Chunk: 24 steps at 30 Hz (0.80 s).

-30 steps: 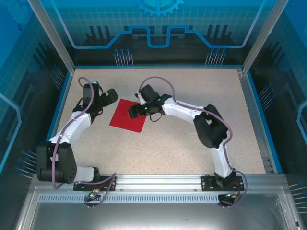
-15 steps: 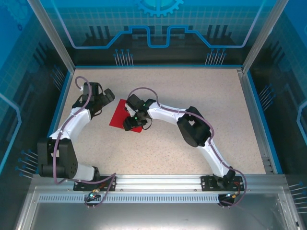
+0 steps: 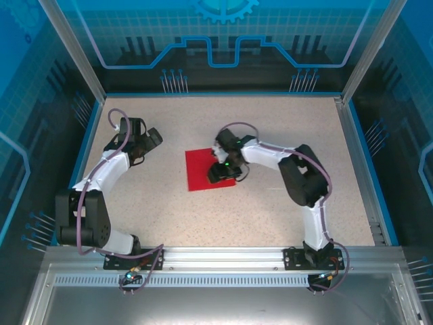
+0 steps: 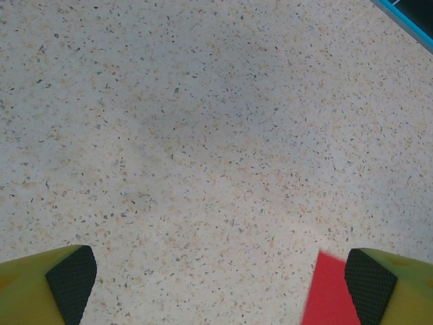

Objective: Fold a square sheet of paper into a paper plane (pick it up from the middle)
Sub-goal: Move the square sheet of paper to the center of the table.

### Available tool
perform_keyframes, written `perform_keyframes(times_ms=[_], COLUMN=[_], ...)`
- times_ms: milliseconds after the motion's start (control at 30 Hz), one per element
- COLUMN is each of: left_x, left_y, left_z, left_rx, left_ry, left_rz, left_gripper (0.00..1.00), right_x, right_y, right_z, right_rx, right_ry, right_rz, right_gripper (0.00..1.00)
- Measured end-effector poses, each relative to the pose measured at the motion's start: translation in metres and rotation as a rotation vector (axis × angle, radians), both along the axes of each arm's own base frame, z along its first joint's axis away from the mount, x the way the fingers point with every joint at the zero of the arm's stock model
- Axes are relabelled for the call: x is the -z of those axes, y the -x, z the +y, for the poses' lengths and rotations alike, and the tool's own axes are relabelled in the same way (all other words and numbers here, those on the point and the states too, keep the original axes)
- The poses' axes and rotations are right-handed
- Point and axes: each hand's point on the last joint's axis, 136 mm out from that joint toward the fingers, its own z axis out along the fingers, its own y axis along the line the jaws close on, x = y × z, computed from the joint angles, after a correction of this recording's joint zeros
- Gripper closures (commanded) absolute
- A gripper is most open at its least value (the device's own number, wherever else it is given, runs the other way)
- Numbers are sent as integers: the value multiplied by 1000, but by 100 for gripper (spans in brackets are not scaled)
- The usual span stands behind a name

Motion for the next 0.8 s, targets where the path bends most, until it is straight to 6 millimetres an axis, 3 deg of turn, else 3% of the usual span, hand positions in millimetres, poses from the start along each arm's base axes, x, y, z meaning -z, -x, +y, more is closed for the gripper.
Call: perform_keyframes(times_ms=[133,200,400,500,667,800], left_x=[3,6,12,13,16,25], left_y=[0,-1,-2,-1,2,2], left_z=[-3,-6,-29,-45,-54,-55], left_rx=[7,13,56,84,91,92], left_ry=[14,37,136,175,210,216], left_rz=[6,15,34,41,55,78], left_gripper=[1,2,1,2,2,2], right_x=[-1,-8,-41,-47,-29,-5], right_y=[-13,-20,-36,-51,-56,-54], right_z=[-65,-75,-58,-37,8,14], right_rx=[104,132,181,167,101,84], right_ry=[80,94,89,161,239,290], right_rz=[-5,-31,-159,-244,-309,-279], right_gripper=[37,36,33,30,24,23])
